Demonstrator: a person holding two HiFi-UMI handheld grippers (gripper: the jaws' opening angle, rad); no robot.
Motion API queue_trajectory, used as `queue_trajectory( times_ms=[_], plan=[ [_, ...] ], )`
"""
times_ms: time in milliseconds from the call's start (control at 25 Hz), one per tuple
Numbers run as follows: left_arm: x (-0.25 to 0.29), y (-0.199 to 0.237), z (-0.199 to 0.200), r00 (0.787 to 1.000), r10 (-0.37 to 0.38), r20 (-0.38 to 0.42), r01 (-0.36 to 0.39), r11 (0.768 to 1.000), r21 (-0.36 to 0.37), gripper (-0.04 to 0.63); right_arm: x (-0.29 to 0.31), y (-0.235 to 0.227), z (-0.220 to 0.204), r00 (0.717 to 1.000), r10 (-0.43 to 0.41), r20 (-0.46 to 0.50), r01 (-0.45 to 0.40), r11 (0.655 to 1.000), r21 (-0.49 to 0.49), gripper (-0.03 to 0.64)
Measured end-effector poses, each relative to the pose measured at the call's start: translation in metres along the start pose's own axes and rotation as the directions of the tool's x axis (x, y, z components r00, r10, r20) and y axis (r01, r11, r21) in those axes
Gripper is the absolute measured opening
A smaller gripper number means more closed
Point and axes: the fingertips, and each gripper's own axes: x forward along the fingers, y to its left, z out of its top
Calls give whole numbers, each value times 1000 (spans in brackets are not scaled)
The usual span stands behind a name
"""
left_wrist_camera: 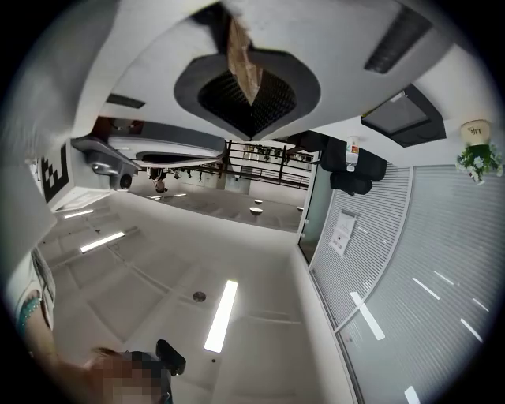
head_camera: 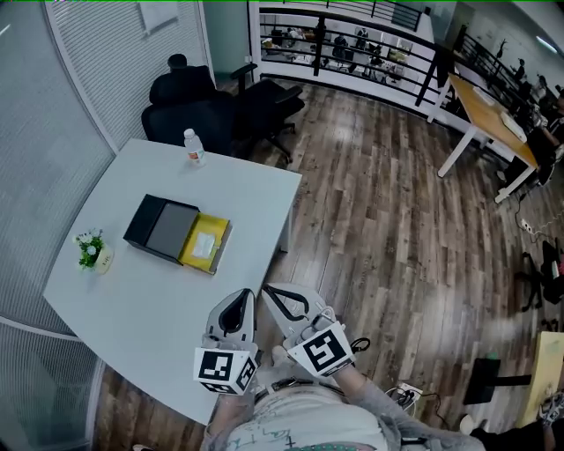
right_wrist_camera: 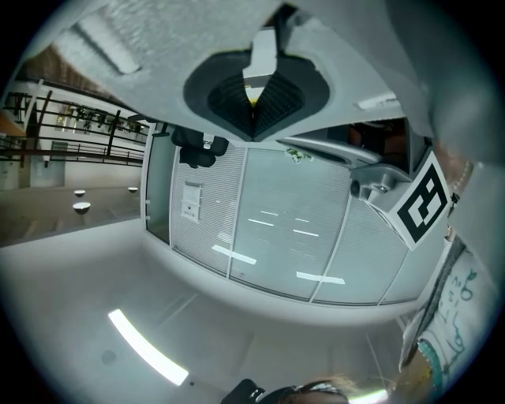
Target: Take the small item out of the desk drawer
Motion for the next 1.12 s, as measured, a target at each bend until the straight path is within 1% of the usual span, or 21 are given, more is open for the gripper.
queue_trajectory(
  times_ms=[240, 440, 720, 840, 960, 1120],
  plan=[
    [1, 11, -3, 1000, -5, -8, 5, 1000, -15, -3, 12, 1, -5, 1000, -6, -19, 6, 1000, 5, 2],
    [16, 23, -2, 1000, 10, -2, -10, 1000, -24, -2, 27, -11, -9, 1000, 8, -16, -8, 1000, -3, 2],
    [59, 42, 7, 999, 52, 13, -52, 998, -25, -3, 57, -49, -10, 999, 46, 18, -46, 999, -9, 3],
    [82, 49, 16, 997, 74, 19, -73, 997, -19, -3, 72, -69, -5, 997, 73, 16, -73, 997, -3, 2],
    [102, 62, 23, 995, 97, 30, -97, 995, -12, -3, 92, -83, -4, 994, 111, 21, -110, 994, -20, 2],
    [124, 75, 28, 992, 123, 36, -122, 992, -19, -2, 110, -104, -3, 991, 132, 27, -132, 991, -26, 3]
  ],
)
